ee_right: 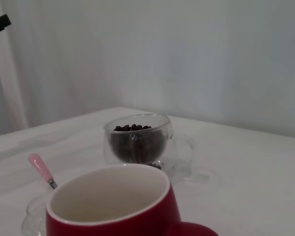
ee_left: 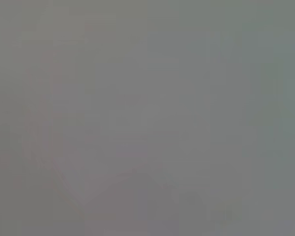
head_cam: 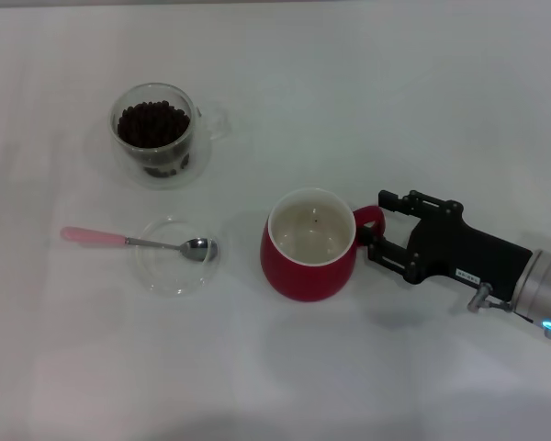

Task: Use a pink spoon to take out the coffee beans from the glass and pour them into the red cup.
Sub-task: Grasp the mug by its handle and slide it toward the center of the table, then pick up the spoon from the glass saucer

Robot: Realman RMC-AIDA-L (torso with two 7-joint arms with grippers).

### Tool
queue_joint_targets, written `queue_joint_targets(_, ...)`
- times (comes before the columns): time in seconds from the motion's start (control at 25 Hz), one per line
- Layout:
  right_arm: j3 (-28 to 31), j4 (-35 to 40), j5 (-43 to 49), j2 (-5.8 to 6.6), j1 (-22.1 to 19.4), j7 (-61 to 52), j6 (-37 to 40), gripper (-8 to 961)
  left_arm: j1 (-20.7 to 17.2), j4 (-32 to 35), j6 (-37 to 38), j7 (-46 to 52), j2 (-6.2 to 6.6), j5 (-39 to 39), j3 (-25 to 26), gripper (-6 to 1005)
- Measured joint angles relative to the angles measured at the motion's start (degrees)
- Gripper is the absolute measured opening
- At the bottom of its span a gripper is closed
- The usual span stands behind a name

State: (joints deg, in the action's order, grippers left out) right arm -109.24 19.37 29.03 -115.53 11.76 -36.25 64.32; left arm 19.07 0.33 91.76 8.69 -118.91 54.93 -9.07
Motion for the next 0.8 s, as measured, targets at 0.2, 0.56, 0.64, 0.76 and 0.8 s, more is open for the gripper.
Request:
queue_joint_targets(0.2, 0.3, -0.5, 0.0, 0.45, -1.1, 0.0, 3.2, 674, 0.0, 0.0, 0.1, 0.0, 0.04, -0.1, 0.0, 624)
queue_joint_targets(0.56, 5.2, -5.5, 0.2, 1.78, -3.0, 1.2, 12.9, 777, 0.0, 0.0, 0.1, -0.3, 0.11, -0.1, 0.0, 623)
queue_joint_targets(0.64, 6.4, -6.8, 0.2, 2.15, -3.1, 1.9, 16.4, 778, 0.0, 0.0, -0.2, -0.3, 0.21, -0.1, -0.1, 623)
queue_joint_targets(0.76, 8.5, -9.4, 0.1, 3.32, -3.3, 1.9, 24.7, 778, 0.0, -0.1, -0.7, -0.3, 0.33, 0.2, -0.3, 623)
queue_joint_targets(0.8, 9.5, -10.5, 0.1, 3.67, -3.3, 1.9, 27.6, 778, 0.0, -0.1, -0.7, -0.3, 0.36, 0.2, -0.3, 623)
